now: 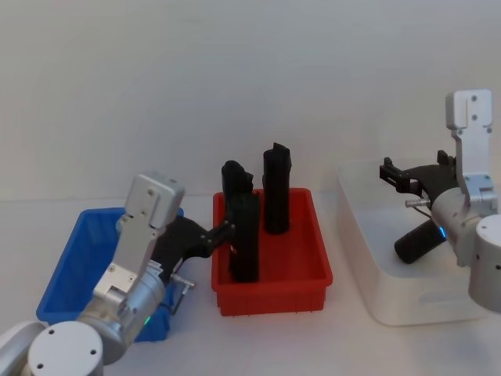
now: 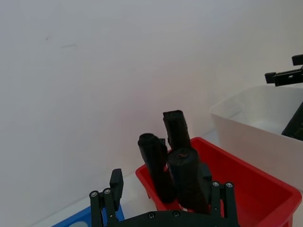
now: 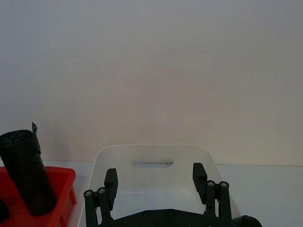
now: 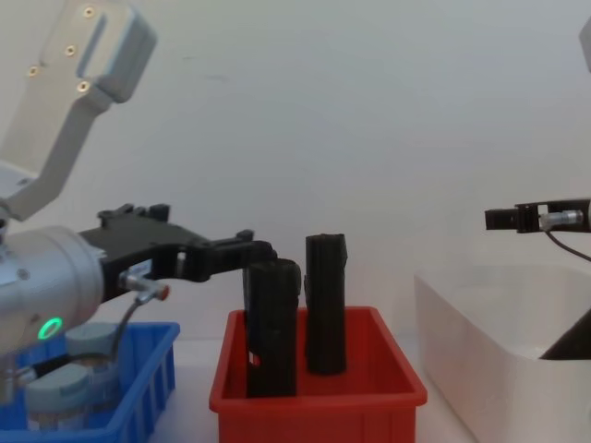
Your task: Pick the cotton swabs from the blue box and place them into the white box.
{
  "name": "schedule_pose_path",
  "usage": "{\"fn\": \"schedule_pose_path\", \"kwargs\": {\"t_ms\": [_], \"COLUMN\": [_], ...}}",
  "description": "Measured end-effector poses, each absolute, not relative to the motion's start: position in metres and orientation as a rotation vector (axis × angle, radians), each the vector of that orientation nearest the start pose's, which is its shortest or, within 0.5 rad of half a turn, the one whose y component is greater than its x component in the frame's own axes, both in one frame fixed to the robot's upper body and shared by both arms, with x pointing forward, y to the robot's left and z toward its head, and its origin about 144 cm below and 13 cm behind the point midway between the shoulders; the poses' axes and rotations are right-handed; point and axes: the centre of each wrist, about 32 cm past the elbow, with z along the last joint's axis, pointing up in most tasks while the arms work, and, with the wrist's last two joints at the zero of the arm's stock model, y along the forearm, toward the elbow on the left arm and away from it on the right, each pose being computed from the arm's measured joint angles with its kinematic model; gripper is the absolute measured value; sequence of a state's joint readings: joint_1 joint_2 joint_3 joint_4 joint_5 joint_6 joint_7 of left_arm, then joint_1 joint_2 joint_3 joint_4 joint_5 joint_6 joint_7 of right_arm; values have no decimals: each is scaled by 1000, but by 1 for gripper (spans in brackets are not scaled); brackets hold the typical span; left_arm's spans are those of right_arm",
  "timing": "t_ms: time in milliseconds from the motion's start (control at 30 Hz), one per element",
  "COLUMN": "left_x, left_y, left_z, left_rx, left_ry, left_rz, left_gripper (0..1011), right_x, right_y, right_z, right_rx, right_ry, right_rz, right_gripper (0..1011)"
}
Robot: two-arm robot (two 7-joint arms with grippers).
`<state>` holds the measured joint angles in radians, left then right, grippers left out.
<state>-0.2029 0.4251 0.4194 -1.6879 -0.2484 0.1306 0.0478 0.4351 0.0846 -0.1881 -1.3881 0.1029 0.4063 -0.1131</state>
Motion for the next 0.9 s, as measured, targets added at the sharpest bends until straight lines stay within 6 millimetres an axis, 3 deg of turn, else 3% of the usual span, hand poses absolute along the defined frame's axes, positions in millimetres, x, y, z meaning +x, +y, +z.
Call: {"fn": "schedule_pose_path", "kwargs": {"t_ms": [900], "left_x": [473], "left_y": [267], "left_z": [1202], "left_rx": [268], "left_ry": [-18], "left_rz": [1289], "left_gripper": [1003], "right_x": [570], "right_y": [-197], "right_z": [1243], "right_rx": [-190], "right_ry": [69], "right_rz": [-1524], "right_gripper": [1002]}}
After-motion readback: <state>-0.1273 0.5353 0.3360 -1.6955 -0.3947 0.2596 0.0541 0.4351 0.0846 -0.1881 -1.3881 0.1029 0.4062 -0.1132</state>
